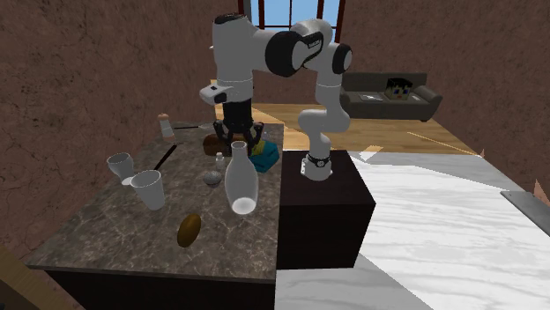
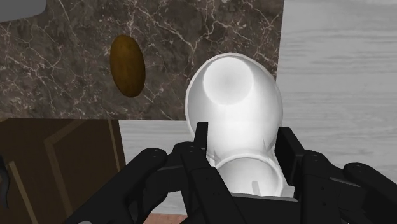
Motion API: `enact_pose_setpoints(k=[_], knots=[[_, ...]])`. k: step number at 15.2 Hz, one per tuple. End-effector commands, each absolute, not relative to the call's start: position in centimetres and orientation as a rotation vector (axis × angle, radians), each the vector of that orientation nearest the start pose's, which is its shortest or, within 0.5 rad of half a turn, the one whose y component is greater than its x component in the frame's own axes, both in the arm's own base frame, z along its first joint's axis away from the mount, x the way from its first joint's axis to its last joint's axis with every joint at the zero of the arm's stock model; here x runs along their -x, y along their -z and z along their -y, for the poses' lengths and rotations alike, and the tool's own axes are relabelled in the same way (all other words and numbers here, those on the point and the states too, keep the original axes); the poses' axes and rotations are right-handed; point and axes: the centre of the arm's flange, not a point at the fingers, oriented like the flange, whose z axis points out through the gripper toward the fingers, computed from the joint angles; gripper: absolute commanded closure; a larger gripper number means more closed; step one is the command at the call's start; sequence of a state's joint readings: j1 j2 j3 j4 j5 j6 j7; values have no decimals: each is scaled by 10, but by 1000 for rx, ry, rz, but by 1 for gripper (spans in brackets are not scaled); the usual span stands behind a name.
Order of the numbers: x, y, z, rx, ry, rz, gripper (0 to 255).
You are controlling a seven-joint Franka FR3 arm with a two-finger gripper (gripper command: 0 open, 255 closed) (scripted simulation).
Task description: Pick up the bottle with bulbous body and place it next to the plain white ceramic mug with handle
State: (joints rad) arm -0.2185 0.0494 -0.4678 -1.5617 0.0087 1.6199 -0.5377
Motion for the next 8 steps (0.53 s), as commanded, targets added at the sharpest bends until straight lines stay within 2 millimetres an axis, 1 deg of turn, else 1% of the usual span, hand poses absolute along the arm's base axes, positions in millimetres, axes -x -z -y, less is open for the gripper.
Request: enact_pose_setpoints(k=[1, 8], knots=[[-448, -619, 357, 3152, 6, -234, 255], [-448, -656, 357, 3152, 6, -234, 255]])
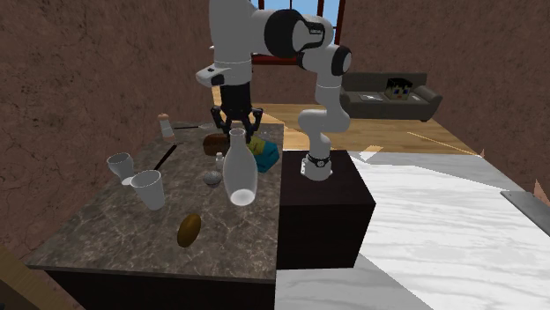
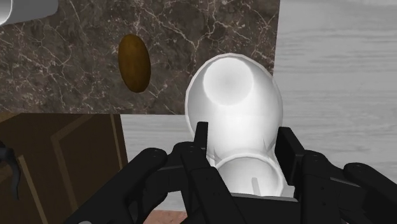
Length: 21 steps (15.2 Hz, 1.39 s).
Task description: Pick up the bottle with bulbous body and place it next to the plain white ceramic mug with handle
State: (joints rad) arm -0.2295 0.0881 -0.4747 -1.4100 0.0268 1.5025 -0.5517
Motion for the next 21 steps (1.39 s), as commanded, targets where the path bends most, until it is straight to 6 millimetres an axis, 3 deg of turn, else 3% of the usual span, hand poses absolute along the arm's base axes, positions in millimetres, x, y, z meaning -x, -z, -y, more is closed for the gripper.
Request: enact_pose_setpoints(k=[1, 19, 21], knots=[[-448, -661, 357, 3152, 6, -234, 255], [-447, -753, 357, 3152, 6, -234, 255], [-421, -753, 353, 3152, 6, -234, 255]])
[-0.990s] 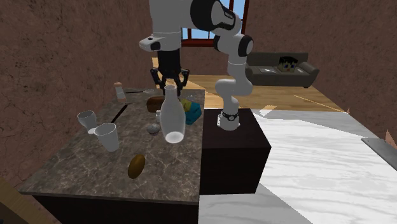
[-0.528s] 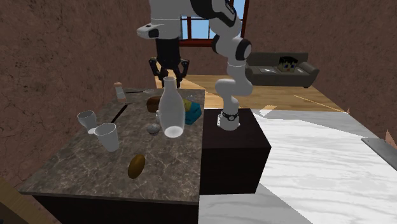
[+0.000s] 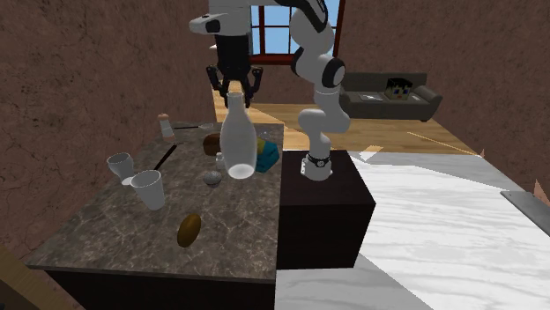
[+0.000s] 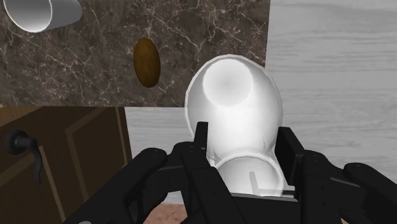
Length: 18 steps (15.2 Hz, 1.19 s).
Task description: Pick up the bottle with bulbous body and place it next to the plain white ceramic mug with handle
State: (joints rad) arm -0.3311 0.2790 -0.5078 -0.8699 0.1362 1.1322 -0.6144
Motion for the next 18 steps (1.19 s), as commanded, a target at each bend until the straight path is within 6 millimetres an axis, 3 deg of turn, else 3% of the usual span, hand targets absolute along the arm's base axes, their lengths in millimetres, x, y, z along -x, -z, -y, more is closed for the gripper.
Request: enact_pose_setpoints(k=[1, 18], knots=[[-408, -753, 351, 3152, 6, -234, 255], [-187, -754, 317, 3152, 6, -234, 255]])
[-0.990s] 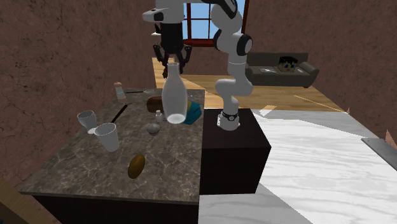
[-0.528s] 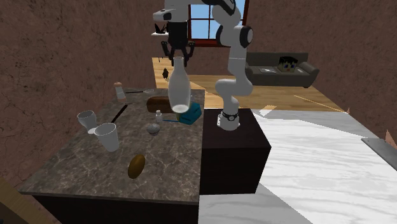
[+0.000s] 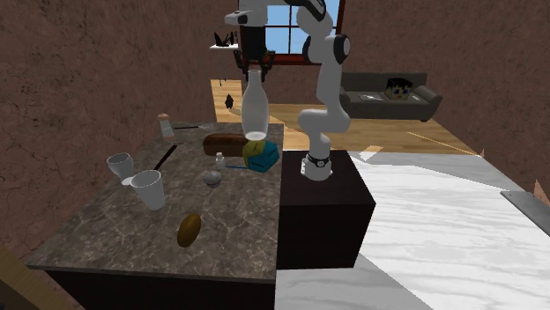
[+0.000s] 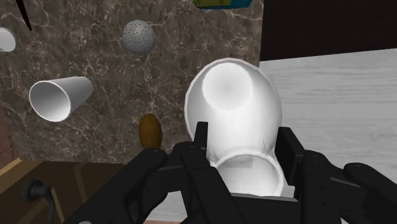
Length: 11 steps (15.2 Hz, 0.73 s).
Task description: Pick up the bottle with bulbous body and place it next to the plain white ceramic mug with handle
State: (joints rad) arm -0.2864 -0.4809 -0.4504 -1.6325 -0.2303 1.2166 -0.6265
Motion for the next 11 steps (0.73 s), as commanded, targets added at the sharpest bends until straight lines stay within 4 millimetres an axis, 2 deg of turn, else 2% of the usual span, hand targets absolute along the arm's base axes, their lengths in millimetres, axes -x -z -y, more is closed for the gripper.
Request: enact_pose_setpoints(k=[1, 11], knots=[[-174, -754, 314, 3152, 6, -234, 255], [-43, -754, 294, 3152, 6, -234, 255]])
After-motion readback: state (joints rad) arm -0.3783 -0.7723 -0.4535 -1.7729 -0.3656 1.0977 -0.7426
